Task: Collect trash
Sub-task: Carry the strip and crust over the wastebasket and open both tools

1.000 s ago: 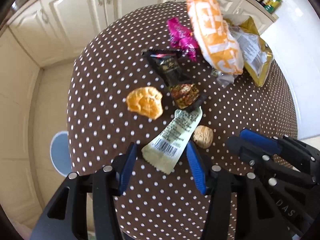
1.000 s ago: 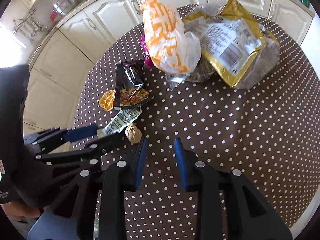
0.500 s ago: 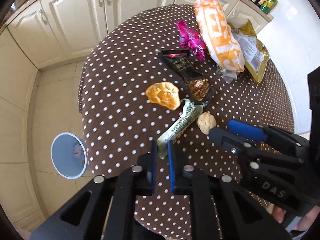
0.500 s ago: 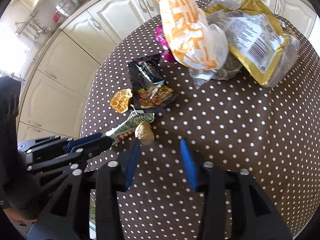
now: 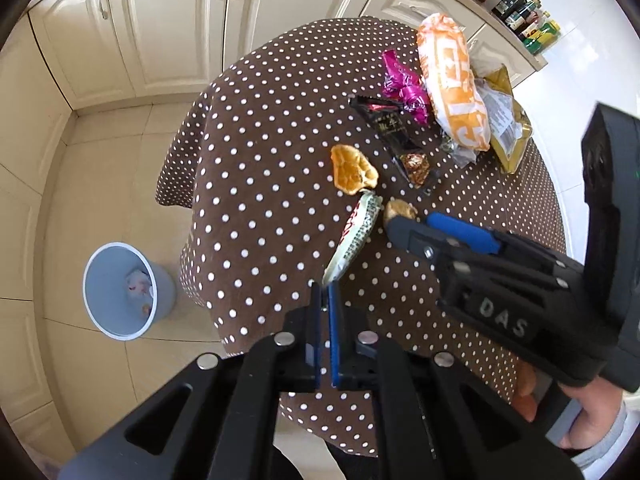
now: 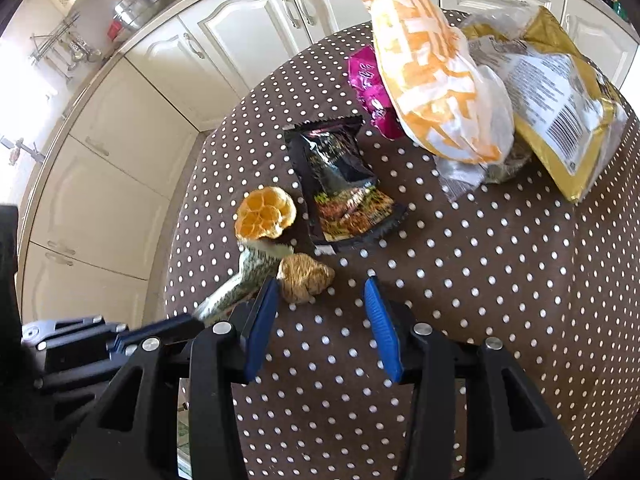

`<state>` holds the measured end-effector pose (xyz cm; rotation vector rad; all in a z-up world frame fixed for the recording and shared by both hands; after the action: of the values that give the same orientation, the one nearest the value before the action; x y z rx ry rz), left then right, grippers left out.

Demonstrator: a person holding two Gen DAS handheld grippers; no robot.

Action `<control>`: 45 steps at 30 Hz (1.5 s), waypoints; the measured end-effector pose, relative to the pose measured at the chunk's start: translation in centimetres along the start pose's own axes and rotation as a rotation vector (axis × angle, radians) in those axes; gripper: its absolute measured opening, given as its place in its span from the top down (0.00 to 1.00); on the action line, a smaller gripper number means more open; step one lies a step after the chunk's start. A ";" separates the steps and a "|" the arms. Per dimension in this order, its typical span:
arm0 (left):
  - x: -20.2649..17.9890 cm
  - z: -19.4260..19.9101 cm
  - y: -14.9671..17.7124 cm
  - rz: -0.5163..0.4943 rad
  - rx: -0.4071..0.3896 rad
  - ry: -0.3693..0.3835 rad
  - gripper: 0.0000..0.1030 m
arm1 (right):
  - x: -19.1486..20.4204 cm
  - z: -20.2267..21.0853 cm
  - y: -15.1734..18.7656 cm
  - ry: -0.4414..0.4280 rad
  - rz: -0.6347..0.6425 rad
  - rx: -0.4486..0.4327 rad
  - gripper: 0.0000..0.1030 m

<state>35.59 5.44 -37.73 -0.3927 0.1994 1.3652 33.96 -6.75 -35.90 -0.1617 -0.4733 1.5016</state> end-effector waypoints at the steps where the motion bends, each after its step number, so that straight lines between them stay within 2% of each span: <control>1: 0.0 0.0 0.1 -0.001 0.000 0.001 0.97 | 0.1 -0.1 -0.2 0.004 0.001 -0.002 0.58; 4: 0.2 0.2 0.3 0.002 0.000 0.010 0.98 | 1.0 -1.0 -1.4 0.036 0.020 -0.001 0.61; 6: 0.6 0.5 0.3 0.010 0.001 0.021 0.98 | 1.4 -1.4 -1.8 0.074 0.047 0.002 0.73; 13: 1.5 1.8 0.3 0.029 -0.002 0.059 0.98 | 2.5 -0.3 -1.5 0.075 0.032 -0.007 0.74; 20: 4.7 5.4 1.0 0.070 -0.016 0.101 1.00 | 8.3 0.5 -3.2 -0.012 0.056 -0.035 0.74; 26: 11.1 9.6 0.9 0.168 -0.076 0.086 1.00 | 15.3 -1.0 -5.2 -0.096 0.141 -0.035 0.74; 33: 21.4 14.4 -0.2 0.310 -0.171 0.008 1.00 | 23.4 -3.9 -7.2 -0.195 0.220 -0.015 0.74; 39: 26.8 17.1 -1.9 0.372 -0.233 -0.033 0.99 | 28.2 -5.0 -8.2 -0.224 0.271 -0.016 0.74; 41: 28.1 17.8 -2.7 0.387 -0.254 -0.039 0.96 | 29.6 -5.2 -8.7 -0.229 0.282 -0.017 0.74; 45: 30.5 18.8 -3.6 0.430 -0.284 -0.057 0.80 | 31.5 -5.5 -8.9 -0.232 0.296 -0.013 0.74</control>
<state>43.56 39.84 -30.98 -0.5692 0.0406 1.8349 44.27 24.42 -31.02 -0.0686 -0.6670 1.8187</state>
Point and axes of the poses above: each gripper's, at about its wrist camera, not at the fingertips, and z roughly against the way its jaws point, x to its left, y to its underside, the point moved 5 cm from there along -z, roughly the way its jaws point, and after that the axes turned 14 degrees about z, right-handed, at the moved point
